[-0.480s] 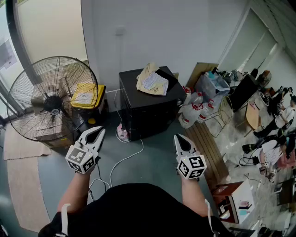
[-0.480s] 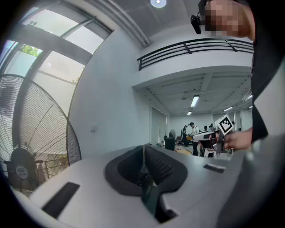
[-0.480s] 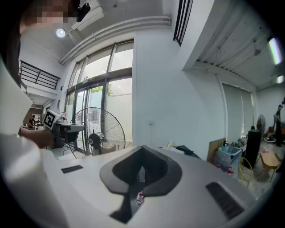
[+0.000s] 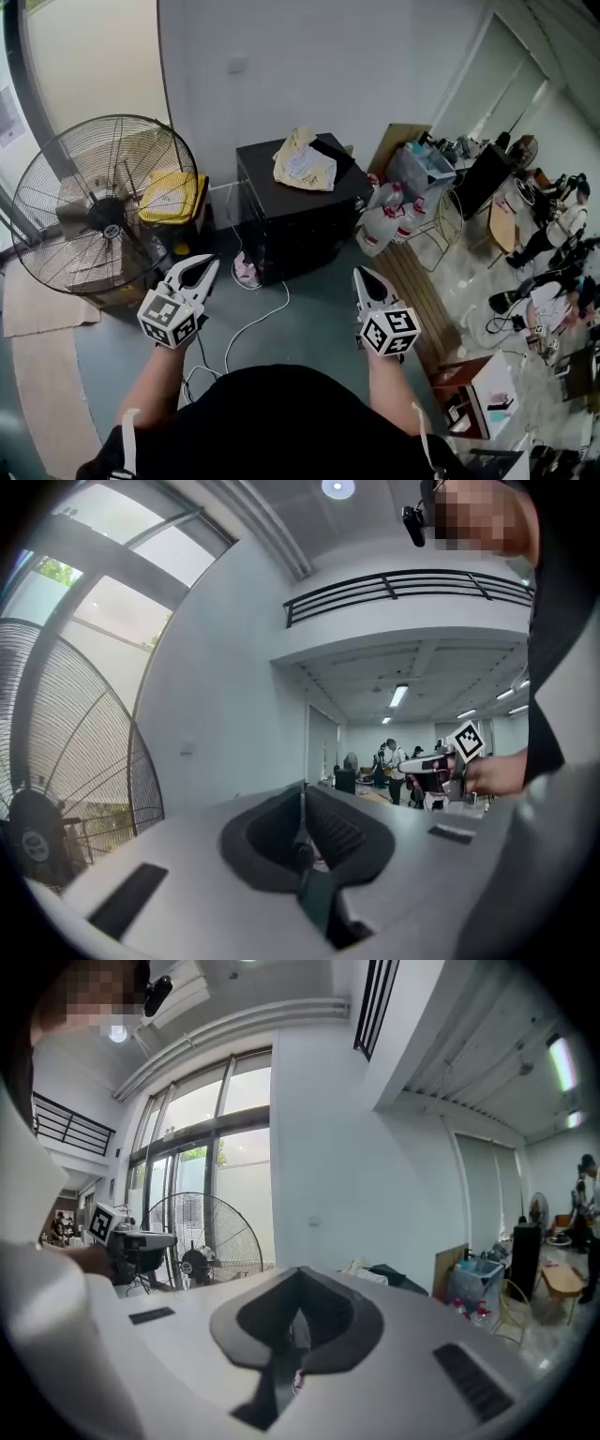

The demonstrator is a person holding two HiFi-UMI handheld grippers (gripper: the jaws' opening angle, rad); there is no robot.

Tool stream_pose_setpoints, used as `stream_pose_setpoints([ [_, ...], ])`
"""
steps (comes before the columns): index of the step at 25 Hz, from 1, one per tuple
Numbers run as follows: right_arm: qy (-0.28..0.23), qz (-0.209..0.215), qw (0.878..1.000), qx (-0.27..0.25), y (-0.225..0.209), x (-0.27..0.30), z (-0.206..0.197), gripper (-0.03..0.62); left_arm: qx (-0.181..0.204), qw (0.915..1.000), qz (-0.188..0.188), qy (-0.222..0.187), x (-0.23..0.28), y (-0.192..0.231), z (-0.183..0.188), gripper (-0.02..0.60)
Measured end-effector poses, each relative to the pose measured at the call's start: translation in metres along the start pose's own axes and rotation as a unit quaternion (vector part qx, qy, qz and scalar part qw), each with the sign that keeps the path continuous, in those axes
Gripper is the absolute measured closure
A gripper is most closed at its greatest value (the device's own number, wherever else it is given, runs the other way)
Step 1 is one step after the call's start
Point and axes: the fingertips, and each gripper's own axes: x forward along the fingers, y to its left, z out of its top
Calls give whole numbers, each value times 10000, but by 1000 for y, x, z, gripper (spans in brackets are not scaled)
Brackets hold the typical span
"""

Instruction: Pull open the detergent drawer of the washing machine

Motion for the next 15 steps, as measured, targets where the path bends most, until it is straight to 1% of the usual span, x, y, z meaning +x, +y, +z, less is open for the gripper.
stream_pose_setpoints([
  [5, 0, -77, 10000, 47, 1, 1, -1, 592, -32, 9999, -88, 36, 5, 7, -4, 558],
  [9, -66, -131, 9999, 76, -2, -1, 1, 592, 12, 9998, -181, 88, 12, 5, -5, 558],
  [15, 16, -137, 9999, 74, -5, 4, -7, 592, 42, 9997, -215, 72, 20, 6, -9, 558],
])
